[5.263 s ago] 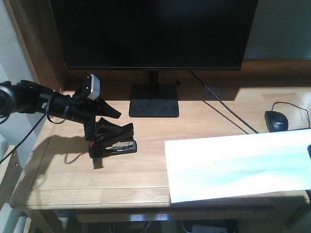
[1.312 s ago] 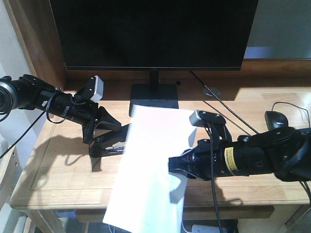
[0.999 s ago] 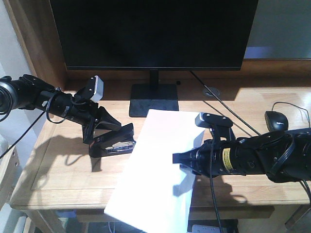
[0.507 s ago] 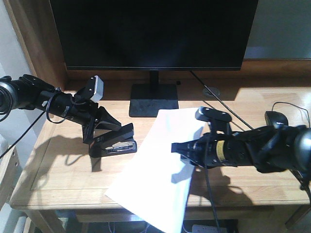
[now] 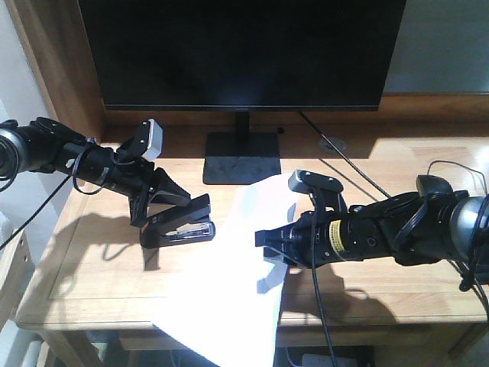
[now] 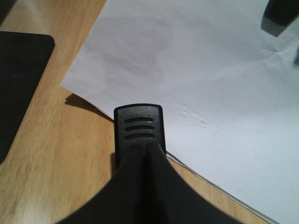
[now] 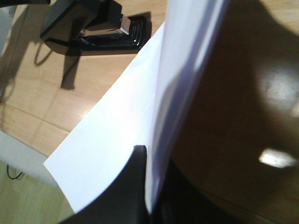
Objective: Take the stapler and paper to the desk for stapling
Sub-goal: 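Lower the paper sheet flat onto the desk beside the stapler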
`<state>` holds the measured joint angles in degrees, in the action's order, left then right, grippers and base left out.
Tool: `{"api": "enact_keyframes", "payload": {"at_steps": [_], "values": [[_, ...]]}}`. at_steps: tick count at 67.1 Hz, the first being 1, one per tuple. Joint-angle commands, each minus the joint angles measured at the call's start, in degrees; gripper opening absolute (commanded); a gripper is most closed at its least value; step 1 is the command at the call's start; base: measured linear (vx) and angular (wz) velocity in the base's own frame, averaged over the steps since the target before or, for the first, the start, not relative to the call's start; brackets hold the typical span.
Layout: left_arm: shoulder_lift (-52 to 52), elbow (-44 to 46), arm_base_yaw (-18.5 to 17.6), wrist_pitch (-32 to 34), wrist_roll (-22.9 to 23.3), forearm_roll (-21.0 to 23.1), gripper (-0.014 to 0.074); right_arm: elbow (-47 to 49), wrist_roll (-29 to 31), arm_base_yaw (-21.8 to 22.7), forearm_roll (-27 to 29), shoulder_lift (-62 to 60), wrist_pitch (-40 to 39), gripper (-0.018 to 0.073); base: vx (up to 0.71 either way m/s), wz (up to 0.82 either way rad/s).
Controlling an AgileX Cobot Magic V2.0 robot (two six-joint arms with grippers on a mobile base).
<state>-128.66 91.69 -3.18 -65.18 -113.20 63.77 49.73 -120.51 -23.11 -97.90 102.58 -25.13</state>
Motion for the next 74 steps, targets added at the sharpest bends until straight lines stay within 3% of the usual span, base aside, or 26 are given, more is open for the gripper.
{"api": "enact_keyframes", "payload": {"at_steps": [1,74], "values": [[3.44,1.27,-0.21,-2.07,0.57,3.8,-0.0006,1.49,1.88,0.02,0.37,-4.09,-2.09,-0.0005,0.0,0.0],[3.44,1.27,-0.21,-2.07,0.57,3.8,-0.0006,1.55,0.79,0.0,0.95,0.26,8.64,-0.0005,0.0,0.0]]}}
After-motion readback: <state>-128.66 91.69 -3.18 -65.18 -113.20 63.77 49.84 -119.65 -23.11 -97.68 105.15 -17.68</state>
